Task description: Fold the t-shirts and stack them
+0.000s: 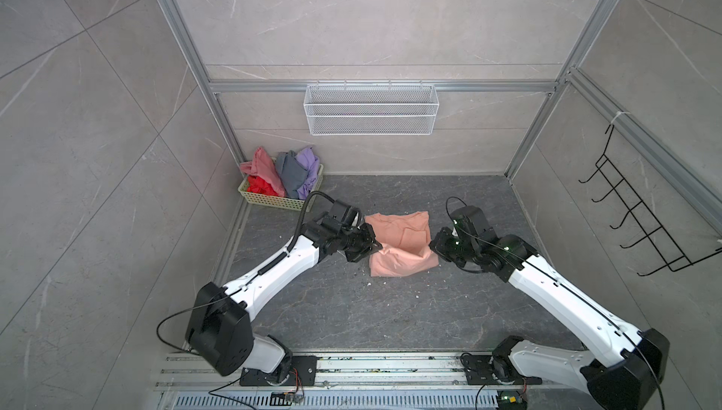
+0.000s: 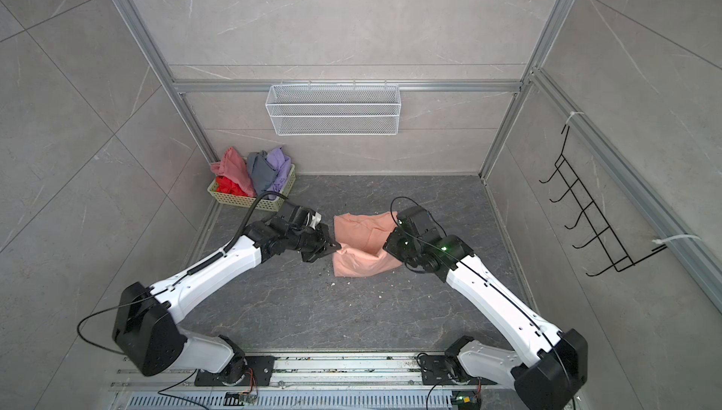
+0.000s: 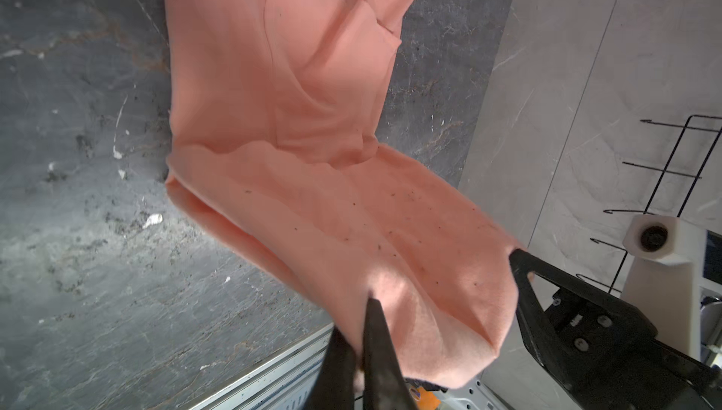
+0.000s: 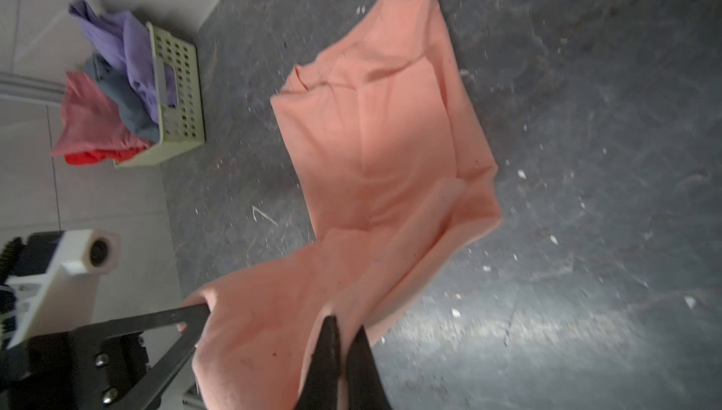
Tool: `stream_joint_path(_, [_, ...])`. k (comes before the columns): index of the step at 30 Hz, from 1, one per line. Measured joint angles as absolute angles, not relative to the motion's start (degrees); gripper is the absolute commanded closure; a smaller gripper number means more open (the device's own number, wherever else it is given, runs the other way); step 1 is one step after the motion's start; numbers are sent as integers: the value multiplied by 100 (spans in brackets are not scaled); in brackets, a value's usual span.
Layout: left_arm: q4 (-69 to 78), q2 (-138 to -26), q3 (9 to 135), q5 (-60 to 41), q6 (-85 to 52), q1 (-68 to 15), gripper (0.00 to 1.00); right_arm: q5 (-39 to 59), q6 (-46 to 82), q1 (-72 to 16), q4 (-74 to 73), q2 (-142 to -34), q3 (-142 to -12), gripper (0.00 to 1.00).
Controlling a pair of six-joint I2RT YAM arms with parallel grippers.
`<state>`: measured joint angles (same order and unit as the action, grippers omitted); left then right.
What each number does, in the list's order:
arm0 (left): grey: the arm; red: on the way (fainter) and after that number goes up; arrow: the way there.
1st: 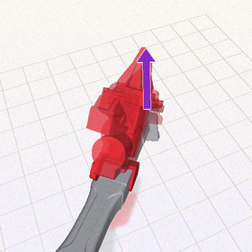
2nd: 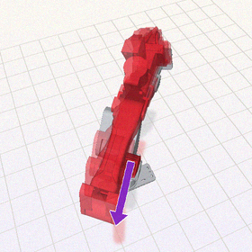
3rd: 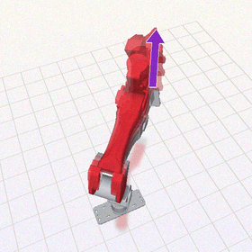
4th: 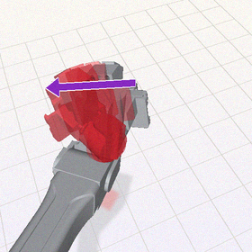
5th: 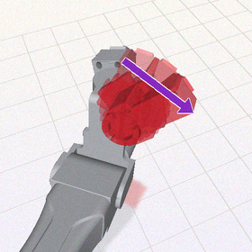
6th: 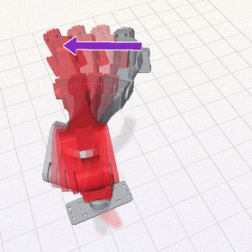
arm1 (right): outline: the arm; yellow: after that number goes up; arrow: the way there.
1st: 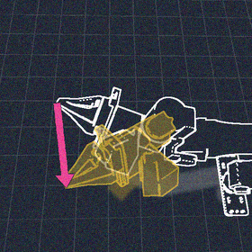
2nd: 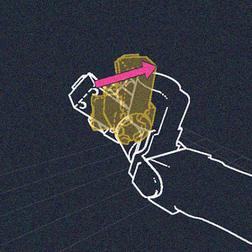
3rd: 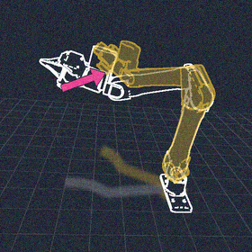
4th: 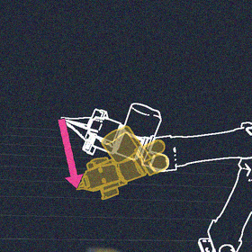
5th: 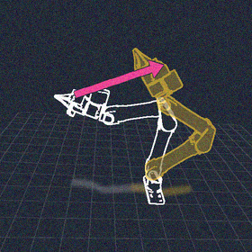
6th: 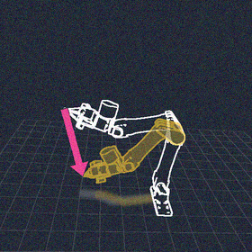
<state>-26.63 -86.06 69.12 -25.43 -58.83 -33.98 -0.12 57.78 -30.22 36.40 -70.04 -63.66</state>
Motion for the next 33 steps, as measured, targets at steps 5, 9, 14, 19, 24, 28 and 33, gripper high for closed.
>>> stream_joint_path(5, [-2462,-9835,7717,-3135,-5531,-2672,100,152,5782,-2198,2707,-8246,-6499,100])
stream_joint_path(9, [-2283,-10965,8416,-3594,-5413,-2300,100,379,5806,-1953,2117,-9616,-6873,98])
stream_joint_path(14, [-2104,-12237,9205,-3972,-5400,-2014,95,576,6020,-1747,1518,-10663,-7210,97])
stream_joint_path(19, [-1962,-12958,9896,-4296,-5557,-1835,81,676,6243,-1542,1063,-11109,-7636,94])
stream_joint_path(24, [-1643,-13472,10672,-4595,-5732,-1739,63,541,6438,-1446,801,-11209,-7784,73])
stream_joint_path(28, [-1278,-13581,10838,-4692,-5870,-1653,26,246,6460,-1393,587,-11146,-7682,56])
stream_joint_path(33, [-1020,-13255,10348,-4508,-5736,-1540,18,-191,6289,-1404,569,-10484,-7116,56])
